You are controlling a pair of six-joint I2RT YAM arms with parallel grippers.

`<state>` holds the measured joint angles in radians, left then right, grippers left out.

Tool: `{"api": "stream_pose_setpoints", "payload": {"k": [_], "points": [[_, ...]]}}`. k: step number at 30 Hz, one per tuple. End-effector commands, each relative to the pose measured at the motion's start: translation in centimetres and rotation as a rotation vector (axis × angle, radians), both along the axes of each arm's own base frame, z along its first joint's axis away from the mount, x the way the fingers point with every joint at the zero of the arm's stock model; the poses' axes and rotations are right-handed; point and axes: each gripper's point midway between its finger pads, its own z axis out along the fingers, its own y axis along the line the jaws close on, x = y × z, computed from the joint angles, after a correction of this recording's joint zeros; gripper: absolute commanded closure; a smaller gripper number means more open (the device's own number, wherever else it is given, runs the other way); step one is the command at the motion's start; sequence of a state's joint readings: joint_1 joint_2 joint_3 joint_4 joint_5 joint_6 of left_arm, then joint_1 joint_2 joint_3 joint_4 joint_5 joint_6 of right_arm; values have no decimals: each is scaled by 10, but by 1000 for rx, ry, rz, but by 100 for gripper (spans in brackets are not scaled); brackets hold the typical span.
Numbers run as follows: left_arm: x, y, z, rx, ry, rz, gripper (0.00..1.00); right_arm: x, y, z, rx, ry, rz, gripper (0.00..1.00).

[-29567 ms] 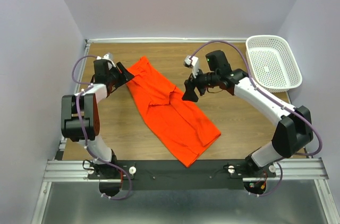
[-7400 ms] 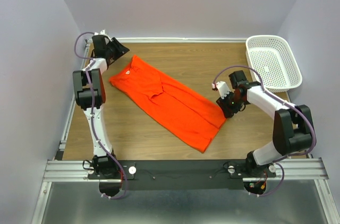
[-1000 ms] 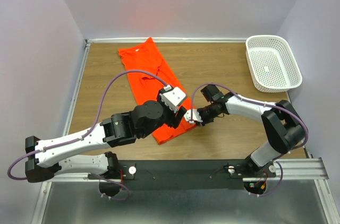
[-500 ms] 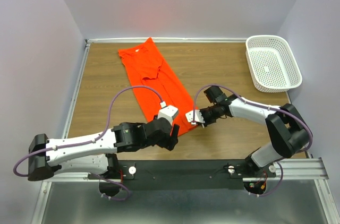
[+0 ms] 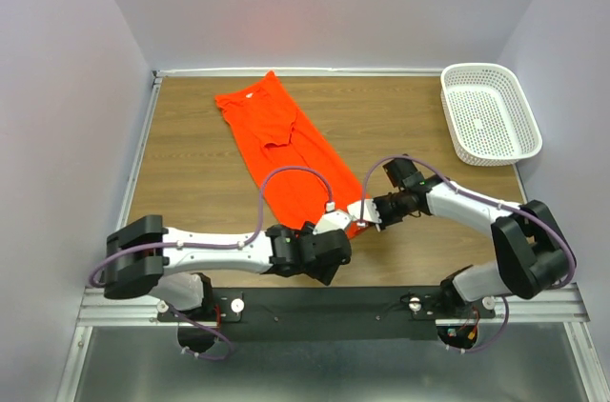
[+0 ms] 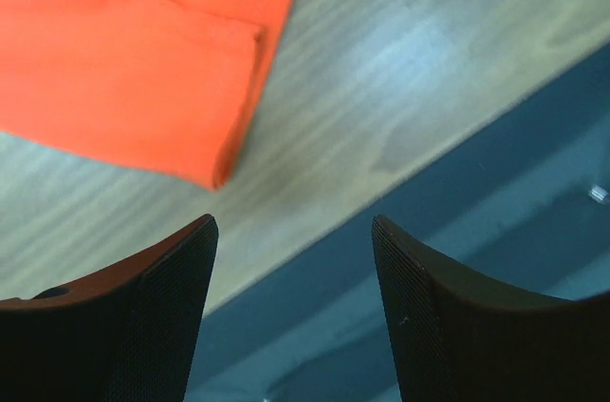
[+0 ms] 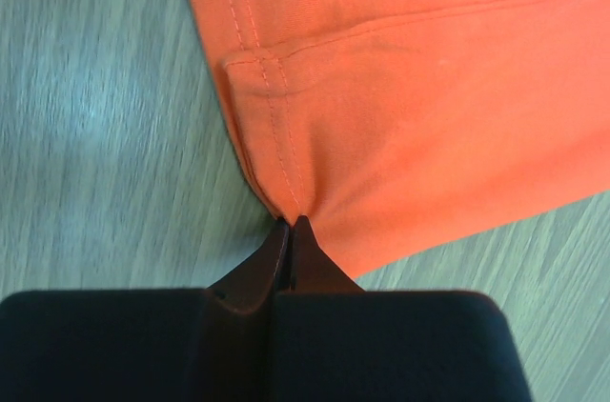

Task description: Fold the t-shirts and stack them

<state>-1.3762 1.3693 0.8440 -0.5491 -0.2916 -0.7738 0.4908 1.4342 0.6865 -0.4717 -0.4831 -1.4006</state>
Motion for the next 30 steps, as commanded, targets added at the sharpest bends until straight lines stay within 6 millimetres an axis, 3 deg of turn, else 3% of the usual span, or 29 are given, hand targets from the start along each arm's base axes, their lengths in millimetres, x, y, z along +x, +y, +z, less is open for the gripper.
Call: {"api": "stream_pose_setpoints", "payload": {"k": [1, 7, 15, 18, 24, 30], "points": [[22, -6, -5, 65, -120, 5, 27, -23, -27, -14, -72, 87, -14, 99], [35, -1, -7, 98, -181, 51, 32, -19, -44, -12, -68, 92, -16, 99], [41, -29, 0, -1, -234, -16, 37, -23, -40, -10, -28, 143, -2, 100], [38, -38, -7, -3, -227, -52, 38, -23, -39, -9, -20, 155, -9, 99], [34, -31, -35, 55, -200, -52, 43, -22, -39, -6, -7, 162, -15, 100], [31, -24, -48, 72, -183, -52, 50, -21, -40, -4, -1, 168, -25, 100]]}}
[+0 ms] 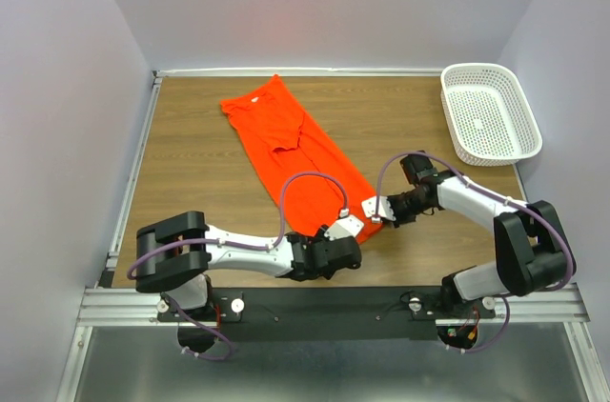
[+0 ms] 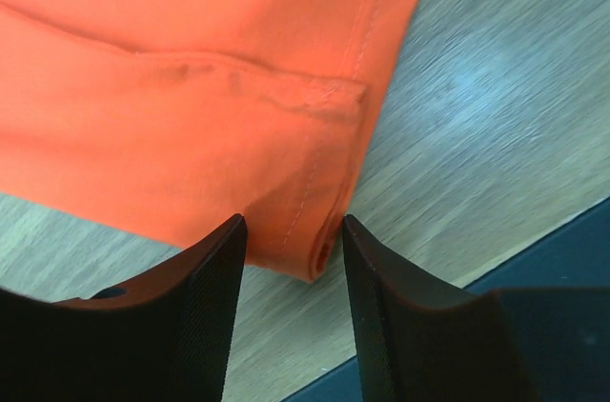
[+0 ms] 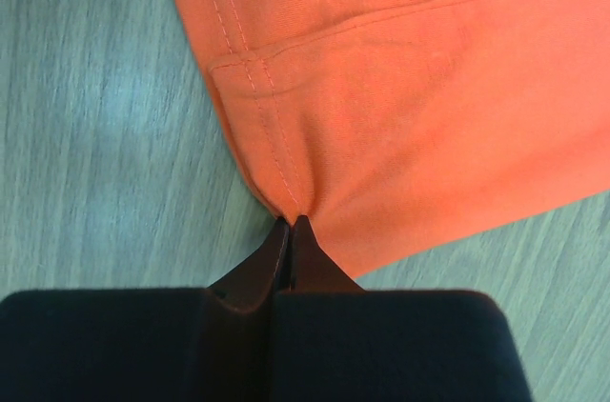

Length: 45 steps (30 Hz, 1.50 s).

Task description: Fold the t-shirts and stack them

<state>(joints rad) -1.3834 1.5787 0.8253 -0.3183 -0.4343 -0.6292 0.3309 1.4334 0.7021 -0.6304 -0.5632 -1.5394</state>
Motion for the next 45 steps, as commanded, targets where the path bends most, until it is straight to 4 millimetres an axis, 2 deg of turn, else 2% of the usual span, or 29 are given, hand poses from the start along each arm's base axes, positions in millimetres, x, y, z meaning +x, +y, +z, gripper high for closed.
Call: {"api": "stream_pose_setpoints", "payload": {"k": [1, 4, 8, 10, 12, 13, 16, 21, 24, 25, 27, 29, 30, 31, 32, 34, 35, 36, 37, 41, 42, 43, 45], "points": [[-1, -4, -6, -11, -5, 5, 50, -14, -5, -3, -9, 83, -5, 100], [-4, -6, -13, 14, 10, -23, 55, -14, -5, -1, 2, 92, -12, 99], [-9, -5, -24, 55, 38, -41, 56, -10, -3, 5, 21, 94, -20, 100], [-12, -2, -30, 78, 50, -43, 60, -10, -2, 6, 31, 99, -24, 99], [-14, 1, -33, 86, 62, -41, 70, -9, 0, 7, 39, 109, -26, 100], [-14, 0, -32, 82, 63, -41, 81, -9, 0, 8, 43, 113, -28, 99], [-17, -7, -22, 39, 59, -50, 100, -7, 4, 13, 63, 122, -39, 99], [-30, -34, 10, -110, 86, -180, 100, 1, 16, 38, 130, 135, -68, 100], [-40, -44, 20, -179, 123, -251, 100, 8, 23, 53, 170, 148, -96, 99], [-42, -47, 27, -210, 132, -266, 100, 15, 26, 62, 184, 132, -101, 99], [-49, -47, 28, -254, 173, -308, 100, 21, 30, 69, 201, 142, -123, 99], [-42, -46, 41, -323, 186, -299, 100, 31, 36, 78, 225, 142, -128, 99], [-31, -42, 49, -369, 178, -264, 100, 33, 39, 80, 240, 153, -132, 99], [-32, -42, 55, -395, 177, -273, 100, 36, 41, 82, 248, 157, -135, 100], [-18, -38, 61, -419, 161, -232, 100, 40, 44, 83, 254, 162, -136, 100], [-4, -31, 77, -484, 163, -194, 100, 52, 49, 87, 267, 173, -146, 100], [17, -22, 81, -509, 157, -137, 100, 56, 51, 87, 270, 176, -149, 99], [24, -15, 82, -517, 159, -114, 100, 62, 54, 89, 275, 178, -151, 99], [44, -5, 91, -552, 142, -58, 100, 66, 55, 90, 278, 180, -153, 99], [70, 13, 104, -595, 107, 6, 100, 85, 64, 94, 298, 190, -161, 99], [84, 19, 108, -602, 91, 42, 100, 89, 66, 94, 303, 203, -173, 100], [90, 21, 108, -602, 92, 59, 100, 101, 71, 96, 311, 203, -177, 99], [103, 27, 107, -595, 89, 85, 100, 112, 75, 98, 317, 218, -200, 99]]}}
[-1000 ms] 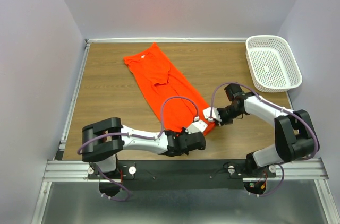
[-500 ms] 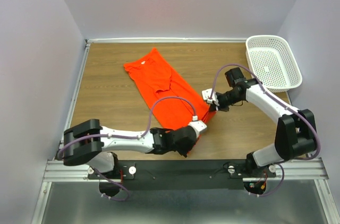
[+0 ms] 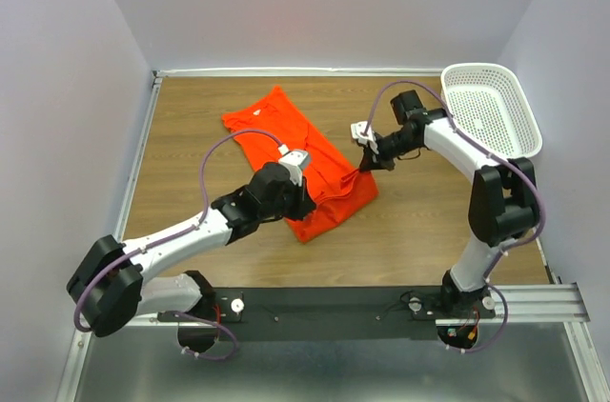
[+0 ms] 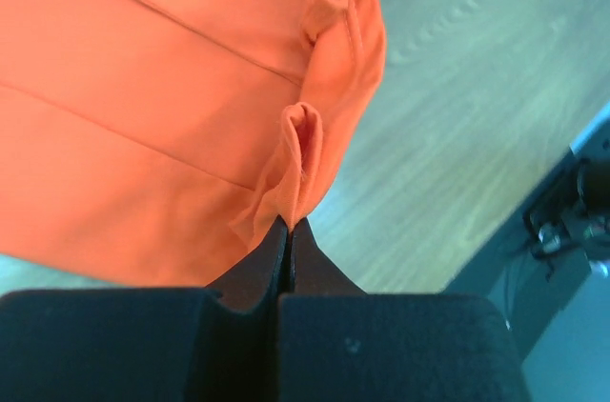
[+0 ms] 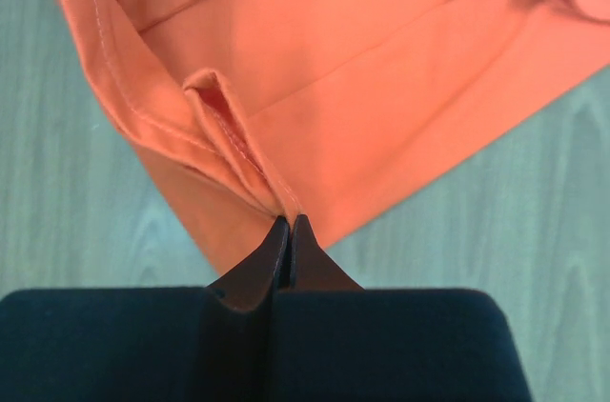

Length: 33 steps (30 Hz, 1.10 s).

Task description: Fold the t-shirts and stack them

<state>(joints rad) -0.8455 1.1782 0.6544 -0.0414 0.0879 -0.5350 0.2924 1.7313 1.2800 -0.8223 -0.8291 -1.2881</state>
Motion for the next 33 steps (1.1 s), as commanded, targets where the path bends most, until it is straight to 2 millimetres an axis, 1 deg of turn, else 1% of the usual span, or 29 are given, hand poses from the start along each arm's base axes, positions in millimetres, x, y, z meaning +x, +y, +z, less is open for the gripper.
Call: {"api": "stream_pose_setpoints", "payload": {"k": [1, 2, 3, 4, 5, 7, 8, 10, 11, 12, 14, 15, 16, 18, 20, 21, 24, 25, 27, 32, 33], "points": [[22, 6, 6, -25, 13, 21, 100, 31, 16, 11, 59, 52, -44, 99], [29, 10, 5, -16, 10, 34, 100, 37, 19, 11, 62, 72, -63, 99], [41, 18, 4, -16, 14, 67, 100, 45, 22, 12, 65, 73, -70, 99], [46, 21, 4, -18, 14, 78, 100, 50, 26, 12, 69, 77, -75, 100], [50, 25, 4, -17, 12, 92, 100, 63, 30, 10, 68, 78, -83, 100], [57, 33, 4, -5, 15, 117, 100, 70, 39, 6, 56, 96, -95, 99], [64, 40, 5, 1, 14, 150, 100, 80, 44, 1, 52, 94, -98, 99], [69, 49, 8, -2, 7, 185, 100, 86, 52, -6, 31, 102, -111, 99], [76, 59, 9, -2, 3, 223, 100, 91, 56, -8, 28, 96, -114, 99], [80, 64, 9, -1, 3, 242, 100, 98, 62, -12, 22, 103, -126, 99], [88, 75, 8, 2, 1, 274, 100, 107, 66, -17, 10, 98, -145, 99], [94, 83, 7, 2, 2, 302, 100, 111, 71, -18, 11, 101, -156, 99], [98, 87, 4, 4, 3, 311, 100, 120, 73, -22, 3, 92, -166, 99], [104, 94, -2, 8, 11, 332, 100, 124, 80, -24, 0, 85, -166, 99], [106, 97, -5, 12, 13, 338, 100, 131, 84, -27, -11, 72, -170, 98], [108, 98, -6, 10, 9, 344, 100, 131, 89, -29, -15, 73, -169, 98], [111, 106, -15, 13, 30, 360, 100, 138, 95, -30, -20, 59, -178, 98], [118, 107, -15, 6, 18, 366, 100, 141, 96, -31, -25, 56, -186, 98], [120, 108, -19, 12, 25, 362, 100, 145, 99, -29, -22, 48, -197, 99], [128, 115, -27, 32, 30, 381, 100, 155, 103, -29, -24, 34, -225, 98], [129, 116, -27, 32, 30, 384, 100, 156, 103, -33, -27, 39, -230, 98]]}}
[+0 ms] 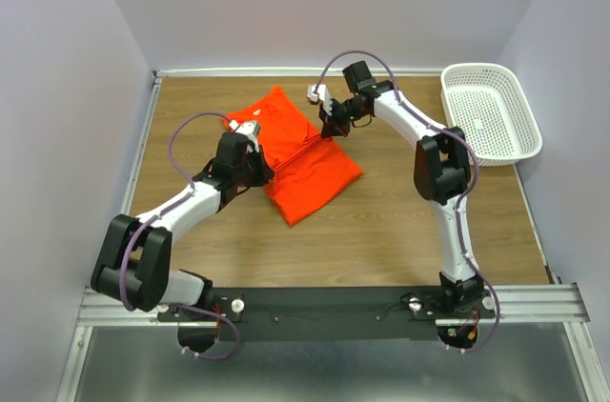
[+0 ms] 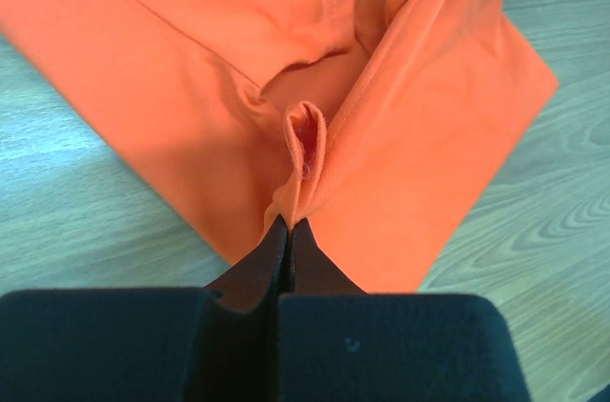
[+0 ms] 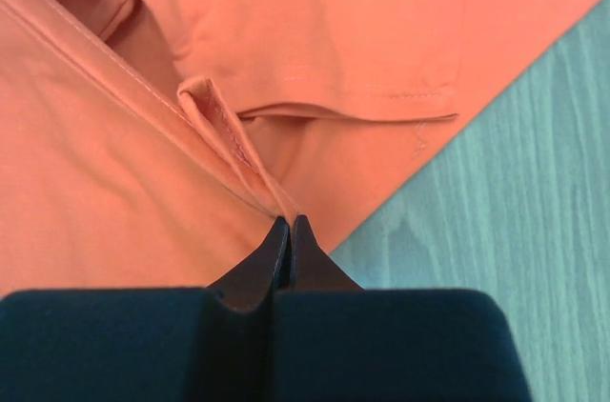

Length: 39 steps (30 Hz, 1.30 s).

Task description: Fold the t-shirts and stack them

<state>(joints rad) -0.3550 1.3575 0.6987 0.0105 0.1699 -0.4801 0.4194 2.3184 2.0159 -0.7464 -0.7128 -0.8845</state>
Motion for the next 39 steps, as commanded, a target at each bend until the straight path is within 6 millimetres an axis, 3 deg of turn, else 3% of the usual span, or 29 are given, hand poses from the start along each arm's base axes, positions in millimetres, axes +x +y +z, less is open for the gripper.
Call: {"api": "stream_pose_setpoints", "payload": {"k": [1, 39], "points": [[10, 4, 1, 4, -31, -8, 100, 18, 3, -7, -21, -23, -50, 98], [37, 31, -14, 54, -29, 48, 100, 49, 20, -23, -45, -45, -159, 95]]}}
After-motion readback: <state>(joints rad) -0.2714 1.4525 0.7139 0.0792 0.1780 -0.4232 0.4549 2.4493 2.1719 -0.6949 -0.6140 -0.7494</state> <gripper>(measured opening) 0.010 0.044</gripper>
